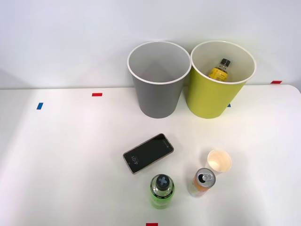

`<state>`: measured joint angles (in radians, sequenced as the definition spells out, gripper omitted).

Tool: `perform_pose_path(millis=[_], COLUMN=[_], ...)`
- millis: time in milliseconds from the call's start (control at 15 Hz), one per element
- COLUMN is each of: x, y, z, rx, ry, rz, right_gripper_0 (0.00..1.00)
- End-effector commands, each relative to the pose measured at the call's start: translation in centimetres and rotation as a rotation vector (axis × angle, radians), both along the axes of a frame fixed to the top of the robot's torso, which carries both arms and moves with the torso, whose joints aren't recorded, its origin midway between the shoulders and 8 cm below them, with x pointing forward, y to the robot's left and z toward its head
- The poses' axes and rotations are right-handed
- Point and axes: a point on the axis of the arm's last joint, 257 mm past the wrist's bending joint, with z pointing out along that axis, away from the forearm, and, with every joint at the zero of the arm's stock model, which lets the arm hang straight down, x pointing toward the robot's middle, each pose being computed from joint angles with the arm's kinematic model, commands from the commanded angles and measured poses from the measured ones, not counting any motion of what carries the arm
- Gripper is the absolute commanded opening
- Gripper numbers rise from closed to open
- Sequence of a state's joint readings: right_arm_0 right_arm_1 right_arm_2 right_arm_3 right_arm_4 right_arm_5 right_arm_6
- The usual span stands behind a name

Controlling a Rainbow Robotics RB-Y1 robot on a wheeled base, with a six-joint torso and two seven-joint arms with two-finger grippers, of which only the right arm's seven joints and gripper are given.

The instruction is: Put cans in the gray bin, plastic bottles in the light green bin

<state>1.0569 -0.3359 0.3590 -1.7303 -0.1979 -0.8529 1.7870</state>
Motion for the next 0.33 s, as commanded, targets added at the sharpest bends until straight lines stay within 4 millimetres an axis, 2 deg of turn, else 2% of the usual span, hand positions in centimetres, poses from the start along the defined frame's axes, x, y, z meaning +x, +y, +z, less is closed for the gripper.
perform_pose_path(millis=[67,333], x=[0.0,0.0], y=[0.0,0.0], z=[0.0,0.0], rx=[0.0,0.0], ry=[0.0,0.0], rz=[0.0,0.0], right_gripper_0=[1.0,1.0])
